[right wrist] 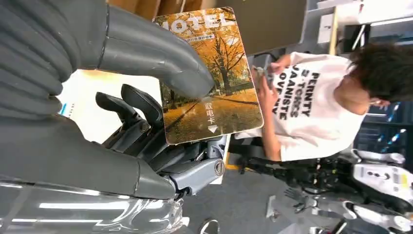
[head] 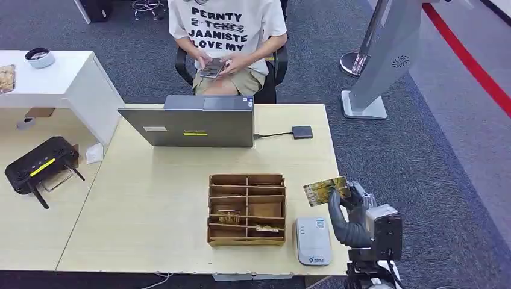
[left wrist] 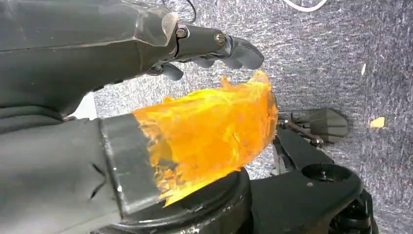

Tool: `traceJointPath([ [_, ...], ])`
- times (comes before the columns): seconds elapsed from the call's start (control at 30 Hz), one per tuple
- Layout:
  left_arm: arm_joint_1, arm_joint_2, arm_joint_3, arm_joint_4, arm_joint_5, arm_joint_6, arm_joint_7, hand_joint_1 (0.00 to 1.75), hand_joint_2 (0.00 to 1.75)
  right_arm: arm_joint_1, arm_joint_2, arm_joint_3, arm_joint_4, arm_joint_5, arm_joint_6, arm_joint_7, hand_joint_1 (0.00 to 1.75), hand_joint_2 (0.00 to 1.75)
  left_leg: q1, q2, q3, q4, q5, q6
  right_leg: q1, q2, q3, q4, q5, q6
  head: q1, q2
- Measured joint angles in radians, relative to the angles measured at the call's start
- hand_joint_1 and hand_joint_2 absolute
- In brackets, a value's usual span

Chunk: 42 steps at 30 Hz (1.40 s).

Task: Pass the card to the sensor for recognition and then transmit it.

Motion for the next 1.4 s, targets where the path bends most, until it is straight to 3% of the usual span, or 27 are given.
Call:
traceJointPath([
  [0.43,0.001,0.002,0.001,0.000,0.003,0.001,0.000,0.00,0.00,0.006,-0.017,0.000,0.060,0.107,-0.018,0.050,1.75,1.75,0.000,0.000,0.000,0.000,0.000,0.000,0.000,0.000,0.000,0.000,0.000,0.000,0.000,0.000],
  [0.7,0.002,0.002,0.001,0.000,0.003,0.003,0.003,0.00,0.00,0.020,-0.049,0.011,0.092,0.227,-0.008,0.114,1.75,1.75,0.000,0.000,0.000,0.000,0.000,0.000,0.000,0.000,0.000,0.000,0.000,0.000,0.000,0.000],
  [1.07,0.003,0.002,0.002,0.000,0.003,0.003,0.003,0.00,0.00,0.023,-0.073,0.021,0.118,0.259,-0.011,0.131,1.75,1.75,0.000,0.000,0.000,0.000,0.000,0.000,0.000,0.000,0.000,0.000,0.000,0.000,0.000,0.000],
  [1.4,0.004,0.002,0.002,0.000,0.006,-0.001,0.004,0.00,0.00,0.036,-0.088,0.005,0.156,0.409,-0.031,0.207,1.75,1.75,0.000,0.000,0.000,0.000,0.000,0.000,0.000,0.000,0.000,0.000,0.000,0.000,0.000,0.000],
])
